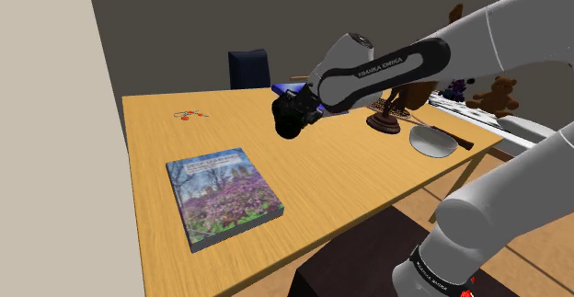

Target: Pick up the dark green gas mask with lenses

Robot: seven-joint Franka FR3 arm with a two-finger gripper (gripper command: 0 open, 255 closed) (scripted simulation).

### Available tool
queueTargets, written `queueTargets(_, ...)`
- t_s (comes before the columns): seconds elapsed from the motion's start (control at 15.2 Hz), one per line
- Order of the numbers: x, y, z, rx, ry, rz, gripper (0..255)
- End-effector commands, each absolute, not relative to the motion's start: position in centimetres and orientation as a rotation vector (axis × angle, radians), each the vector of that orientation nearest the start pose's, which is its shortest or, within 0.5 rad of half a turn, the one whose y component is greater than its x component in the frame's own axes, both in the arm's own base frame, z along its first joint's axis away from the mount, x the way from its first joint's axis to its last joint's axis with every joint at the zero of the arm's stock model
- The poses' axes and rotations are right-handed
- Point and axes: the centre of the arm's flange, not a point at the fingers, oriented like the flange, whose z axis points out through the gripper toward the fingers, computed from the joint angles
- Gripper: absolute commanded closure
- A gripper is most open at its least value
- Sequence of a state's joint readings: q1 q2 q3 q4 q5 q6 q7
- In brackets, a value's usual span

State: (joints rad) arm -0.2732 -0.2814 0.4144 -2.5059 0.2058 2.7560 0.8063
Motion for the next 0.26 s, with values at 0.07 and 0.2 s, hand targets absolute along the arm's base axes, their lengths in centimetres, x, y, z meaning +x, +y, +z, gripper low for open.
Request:
queueTargets(0.07, 47.5, 6.34, 45.06, -2.587, 1.125, -0.66, 255)
queueTargets(0.2, 47.49, 6.34, 45.14, -2.587, 1.125, -0.66, 255)
